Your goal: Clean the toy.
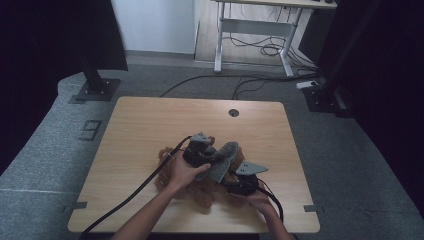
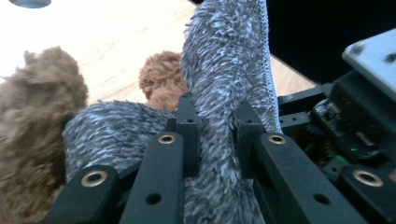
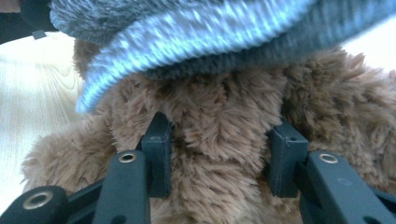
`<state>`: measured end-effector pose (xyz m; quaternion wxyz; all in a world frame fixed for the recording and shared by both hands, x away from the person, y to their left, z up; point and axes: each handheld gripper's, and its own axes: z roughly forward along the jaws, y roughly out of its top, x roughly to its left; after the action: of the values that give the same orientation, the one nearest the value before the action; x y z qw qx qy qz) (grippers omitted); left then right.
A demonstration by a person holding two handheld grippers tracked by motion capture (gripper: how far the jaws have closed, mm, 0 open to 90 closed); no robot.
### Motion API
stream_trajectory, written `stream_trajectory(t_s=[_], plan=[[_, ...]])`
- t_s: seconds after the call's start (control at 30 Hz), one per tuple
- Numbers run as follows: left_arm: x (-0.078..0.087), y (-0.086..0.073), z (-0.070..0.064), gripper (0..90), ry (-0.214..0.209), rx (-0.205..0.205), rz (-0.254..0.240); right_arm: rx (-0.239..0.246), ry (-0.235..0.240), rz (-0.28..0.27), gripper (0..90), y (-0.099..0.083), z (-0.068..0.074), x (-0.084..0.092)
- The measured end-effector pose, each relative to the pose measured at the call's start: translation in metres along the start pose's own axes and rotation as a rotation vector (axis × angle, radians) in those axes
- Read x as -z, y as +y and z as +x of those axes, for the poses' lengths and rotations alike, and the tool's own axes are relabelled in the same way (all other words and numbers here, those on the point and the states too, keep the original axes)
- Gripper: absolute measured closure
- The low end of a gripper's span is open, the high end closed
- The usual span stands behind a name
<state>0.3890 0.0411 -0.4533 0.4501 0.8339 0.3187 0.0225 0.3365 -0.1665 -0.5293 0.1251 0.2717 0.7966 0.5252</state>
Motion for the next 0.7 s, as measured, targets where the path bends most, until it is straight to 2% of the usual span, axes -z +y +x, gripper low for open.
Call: stream_trajectory(t_s=[0.1,0.23,0.27,0.33,0.37,0.43,0.53,0.7], plan=[[0.0,0.001,0.005,77.6,0.058,-0.014,0.025,-0.01,-0.002,-0.003,51.8,0.0,0.0,-0.001],[0.008,0.0,0.016,77.4,0.09,-0.009,0.037,-0.008,-0.006,-0.003,52.0,0.0,0.0,-0.001],[0.011,-0.001,0.021,77.3,0.096,0.003,0.036,-0.009,-0.006,-0.003,52.1,0.0,0.0,-0.001],[0.017,-0.004,0.031,77.2,0.145,0.018,0.046,-0.011,-0.004,-0.003,52.1,0.0,0.001,-0.001],[0.021,-0.007,0.039,77.1,0.153,0.04,0.053,-0.011,-0.003,-0.003,52.0,0.0,0.001,-0.001],[0.028,-0.011,0.047,77.1,0.168,0.057,0.059,-0.005,-0.002,-0.001,52.1,0.0,0.002,-0.001],[0.041,-0.019,0.059,76.6,0.153,0.094,0.044,0.001,0.002,-0.002,52.2,0.0,0.002,-0.002],[0.064,-0.025,0.077,76.9,0.216,0.115,0.03,0.003,-0.001,0.001,52.2,-0.001,0.003,-0.001]])
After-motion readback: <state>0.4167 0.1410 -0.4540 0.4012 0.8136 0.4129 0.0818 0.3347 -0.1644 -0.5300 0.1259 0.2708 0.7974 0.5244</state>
